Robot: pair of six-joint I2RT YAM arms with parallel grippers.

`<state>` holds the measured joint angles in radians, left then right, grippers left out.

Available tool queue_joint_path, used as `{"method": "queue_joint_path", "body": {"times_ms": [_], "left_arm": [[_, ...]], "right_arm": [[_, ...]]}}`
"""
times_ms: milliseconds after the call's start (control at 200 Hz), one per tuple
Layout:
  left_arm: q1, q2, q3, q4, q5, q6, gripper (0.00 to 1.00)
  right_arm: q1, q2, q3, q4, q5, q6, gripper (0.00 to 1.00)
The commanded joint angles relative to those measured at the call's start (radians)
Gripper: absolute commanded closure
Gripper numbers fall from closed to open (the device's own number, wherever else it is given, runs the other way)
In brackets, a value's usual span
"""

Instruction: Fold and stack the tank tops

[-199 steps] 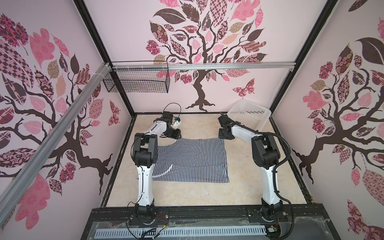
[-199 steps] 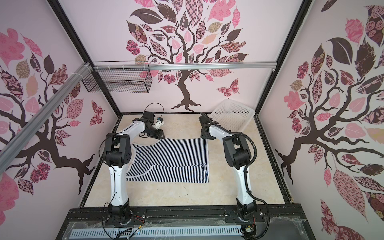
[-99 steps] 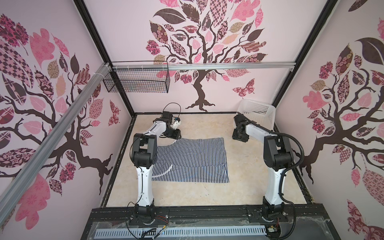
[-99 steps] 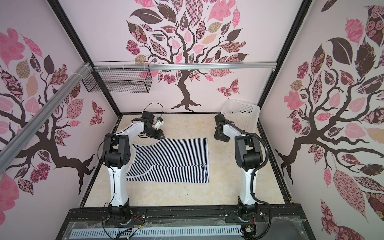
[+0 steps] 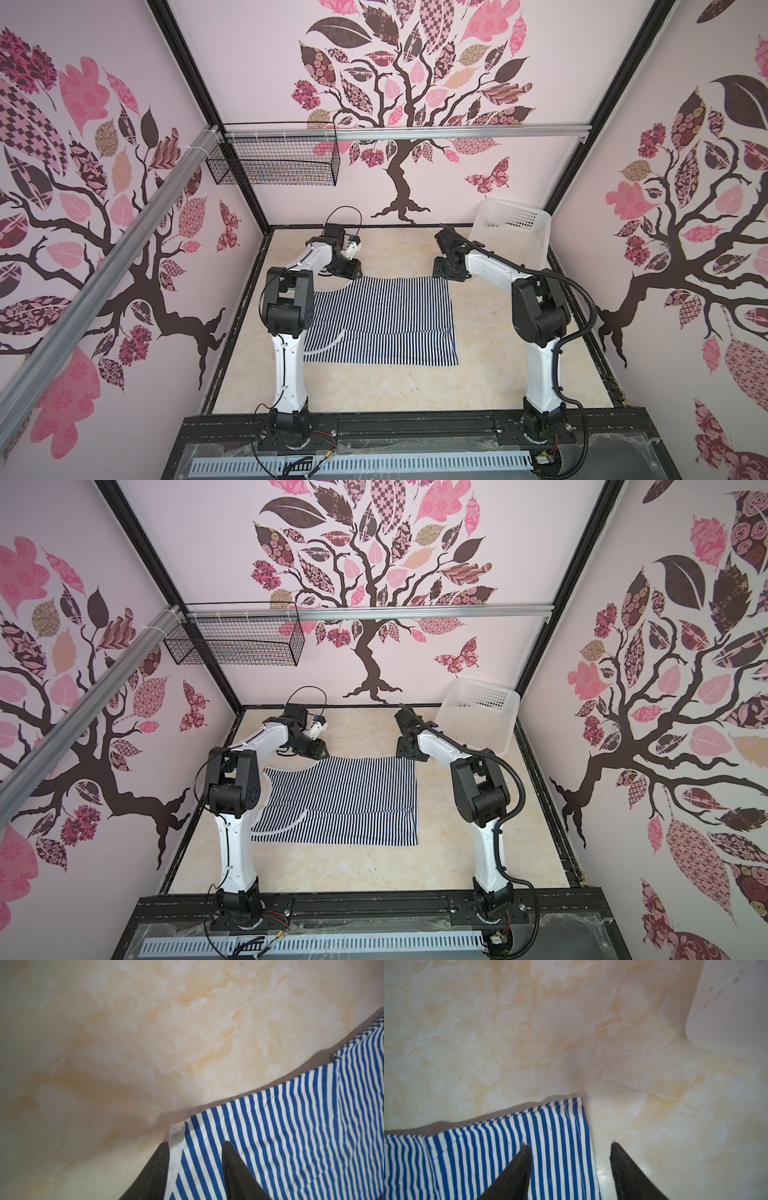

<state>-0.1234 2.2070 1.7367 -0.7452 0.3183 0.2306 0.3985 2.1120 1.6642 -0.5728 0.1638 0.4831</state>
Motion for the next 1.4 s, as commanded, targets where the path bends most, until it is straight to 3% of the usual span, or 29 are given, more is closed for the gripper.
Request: {"method": "queue_joint_path", "body": {"times_ms": [0, 290, 645, 1051, 1201, 1396], "left_arm": [[-0.004, -0.030, -0.013, 0.000, -0.001, 0.016, 0.55], [-0.004, -0.049, -0.022, 0.001, -0.005, 0.010, 0.54], [-0.002, -0.053, -0.022, 0.007, -0.008, 0.002, 0.55], [-0.002, -0.038, -0.002, 0.022, -0.034, -0.016, 0.55], [-0.002, -0.023, 0.016, 0.030, -0.060, -0.009, 0.54], [-0.003, 0.013, 0.071, -0.009, -0.064, 0.002, 0.54]], "right_arm": [[-0.009, 0.064, 0.074, -0.049, 0.014, 0.006, 0.37], [-0.026, 0.163, 0.169, -0.090, -0.006, -0.005, 0.47], [-0.026, 0.150, 0.095, -0.056, -0.036, -0.006, 0.57], [-0.028, 0.149, 0.137, -0.068, -0.039, -0.027, 0.80], [-0.028, 0.146, 0.147, -0.065, -0.061, -0.051, 0.93], [-0.027, 0.112, 0.110, -0.040, -0.089, -0.055, 1.00]]}}
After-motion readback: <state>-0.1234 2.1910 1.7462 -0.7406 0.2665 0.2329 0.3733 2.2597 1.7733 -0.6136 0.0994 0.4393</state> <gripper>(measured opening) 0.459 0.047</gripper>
